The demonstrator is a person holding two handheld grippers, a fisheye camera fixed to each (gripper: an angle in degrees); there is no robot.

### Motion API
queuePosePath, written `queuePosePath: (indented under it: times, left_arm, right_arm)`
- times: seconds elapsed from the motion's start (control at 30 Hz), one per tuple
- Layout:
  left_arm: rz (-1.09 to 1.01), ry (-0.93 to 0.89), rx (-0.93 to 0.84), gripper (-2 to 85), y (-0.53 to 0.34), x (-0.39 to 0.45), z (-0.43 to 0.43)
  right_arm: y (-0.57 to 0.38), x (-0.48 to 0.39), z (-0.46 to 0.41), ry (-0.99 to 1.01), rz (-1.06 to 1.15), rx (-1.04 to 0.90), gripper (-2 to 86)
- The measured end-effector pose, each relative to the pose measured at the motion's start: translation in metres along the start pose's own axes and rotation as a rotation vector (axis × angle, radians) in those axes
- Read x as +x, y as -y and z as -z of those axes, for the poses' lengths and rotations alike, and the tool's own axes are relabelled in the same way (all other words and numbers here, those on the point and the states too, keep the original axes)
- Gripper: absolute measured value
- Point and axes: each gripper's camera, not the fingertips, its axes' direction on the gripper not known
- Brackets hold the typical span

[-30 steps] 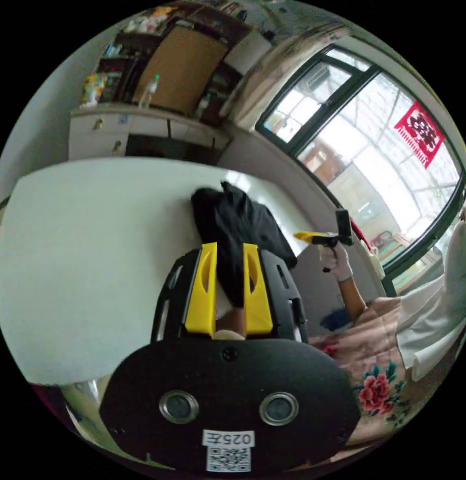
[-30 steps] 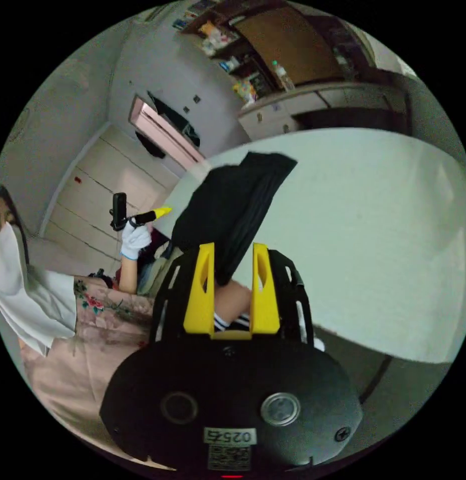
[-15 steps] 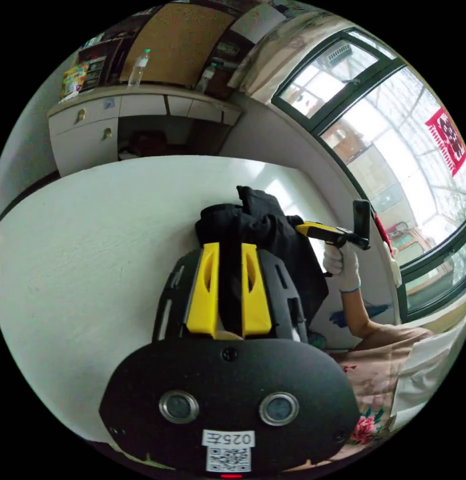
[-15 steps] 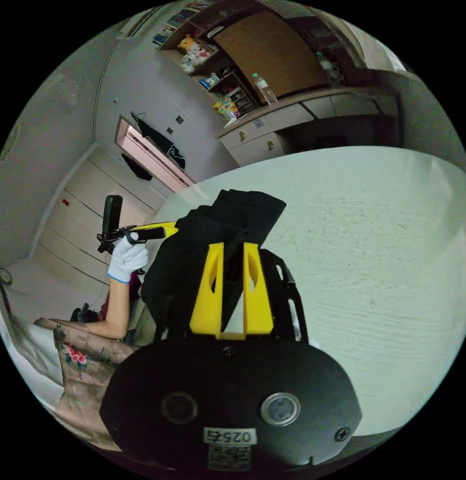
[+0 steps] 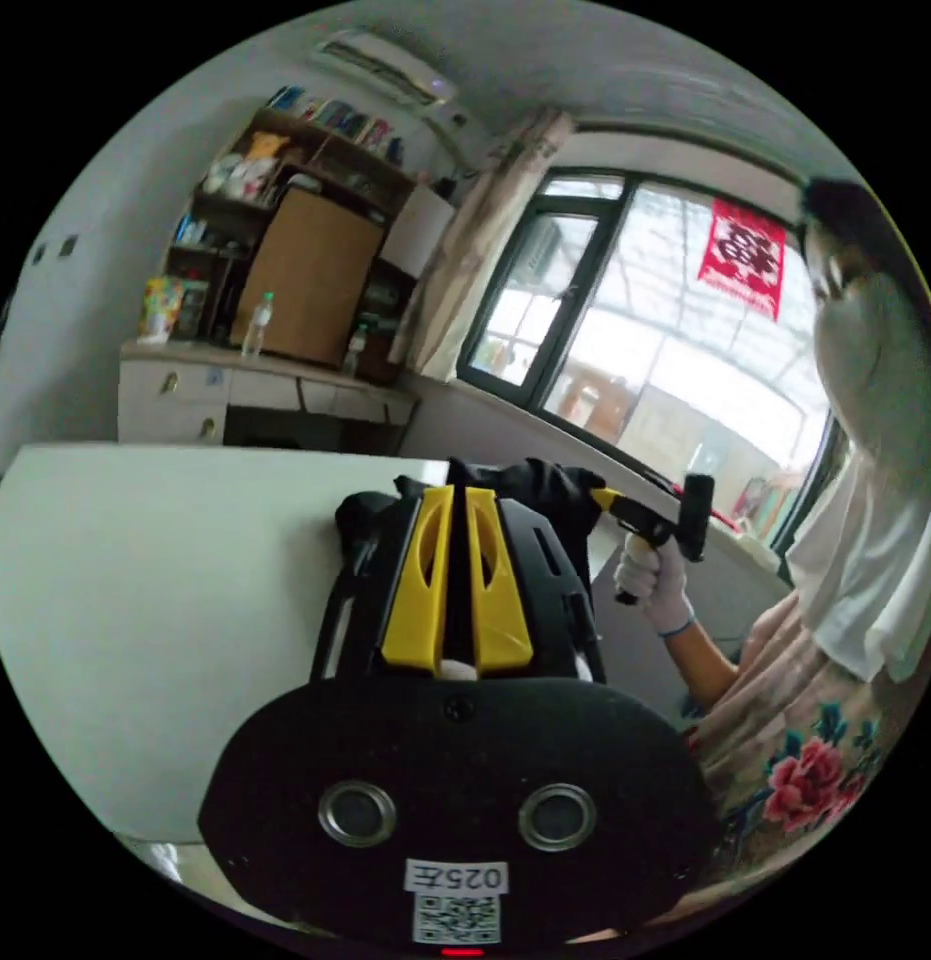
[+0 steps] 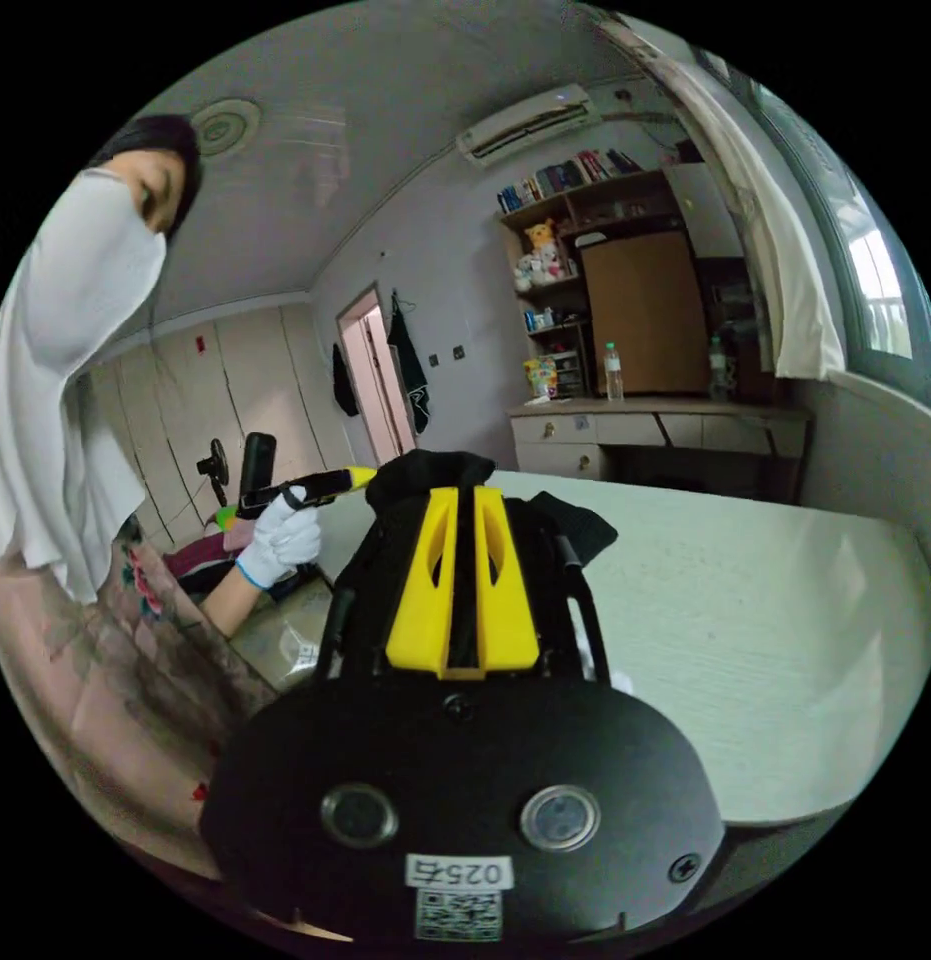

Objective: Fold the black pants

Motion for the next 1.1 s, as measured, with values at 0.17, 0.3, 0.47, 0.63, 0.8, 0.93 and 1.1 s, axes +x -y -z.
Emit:
queuePosePath:
  times: [0.17,0.3,0.47,0.63,0.8,0.93,1.1]
  left_arm:
    - [0.141,-0.172,-0.186,5.6,0.015,-0.070,-0.008]
    - [0.181,-0.282,-0.412,4.8,0.048,-0.106,-0.056]
    - [0.187,-0.388,-0.677,3.8,0.074,-0.139,-0.129]
    - [0.300,-0.894,-0.675,1.0,0.065,-0.173,-0.159]
    - [0.435,-1.022,-0.521,7.8,0.048,-0.218,-0.141]
    - [0.423,-0.968,-0.615,7.9,0.048,-0.221,-0.145]
    - [0.362,-0.880,-0.680,0.0,0.062,-0.215,-0.160]
  right_arm:
    - [-0.028,-0.016,0.014,0.017,0.055,-0.109,1.0]
    - [-0.047,-0.024,0.018,0.104,0.068,-0.148,0.8]
    - [-0.052,-0.029,0.023,0.085,0.061,-0.159,0.8]
    - [-0.054,-0.021,0.038,0.043,0.002,-0.123,0.9]
    - [-0.050,-0.011,0.045,0.073,-0.022,-0.112,0.9]
    - [-0.043,-0.010,0.040,0.060,0.021,-0.154,0.9]
    - [-0.036,-0.003,0.044,0.079,0.020,-0.139,0.8]
